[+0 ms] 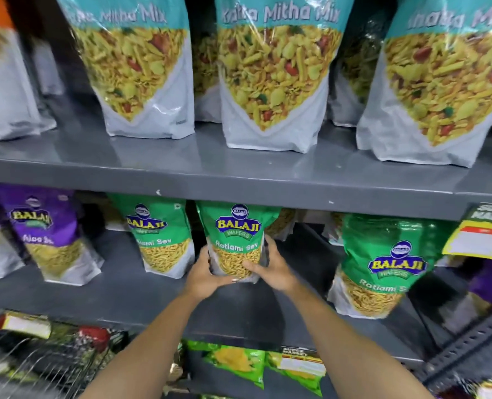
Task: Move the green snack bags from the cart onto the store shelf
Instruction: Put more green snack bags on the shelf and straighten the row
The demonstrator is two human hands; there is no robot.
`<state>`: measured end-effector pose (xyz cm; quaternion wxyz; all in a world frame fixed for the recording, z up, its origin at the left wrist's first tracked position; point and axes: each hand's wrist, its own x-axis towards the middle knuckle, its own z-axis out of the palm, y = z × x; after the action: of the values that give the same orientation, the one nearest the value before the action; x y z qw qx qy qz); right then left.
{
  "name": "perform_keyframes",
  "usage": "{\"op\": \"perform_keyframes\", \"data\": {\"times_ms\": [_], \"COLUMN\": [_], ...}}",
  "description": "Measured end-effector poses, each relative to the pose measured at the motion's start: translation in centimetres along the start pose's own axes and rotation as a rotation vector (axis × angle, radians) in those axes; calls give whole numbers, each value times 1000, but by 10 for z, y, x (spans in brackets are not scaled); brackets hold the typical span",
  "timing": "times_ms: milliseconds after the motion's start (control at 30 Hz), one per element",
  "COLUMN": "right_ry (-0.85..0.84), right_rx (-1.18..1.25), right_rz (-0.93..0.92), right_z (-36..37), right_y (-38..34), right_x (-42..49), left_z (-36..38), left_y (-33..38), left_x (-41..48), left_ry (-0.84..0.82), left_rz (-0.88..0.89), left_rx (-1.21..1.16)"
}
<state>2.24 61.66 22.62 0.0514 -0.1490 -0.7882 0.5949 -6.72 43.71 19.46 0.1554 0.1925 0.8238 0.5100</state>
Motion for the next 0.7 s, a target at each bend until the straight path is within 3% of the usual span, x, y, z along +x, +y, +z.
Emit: {"op": "perform_keyframes", "data": {"times_ms": [200,700], "right_ry": [56,142], "right_rx": [-16,-93], "right_rz": [-22,-49], "right_z": [-17,-57], "right_y": [13,40], "right_x": [-18,-62], "left_z": [16,56], "left_y": [12,40], "left_x": [-12,-31], "left_ry": [48,-35], "left_rz": [-14,8], "left_rx": [76,221]}}
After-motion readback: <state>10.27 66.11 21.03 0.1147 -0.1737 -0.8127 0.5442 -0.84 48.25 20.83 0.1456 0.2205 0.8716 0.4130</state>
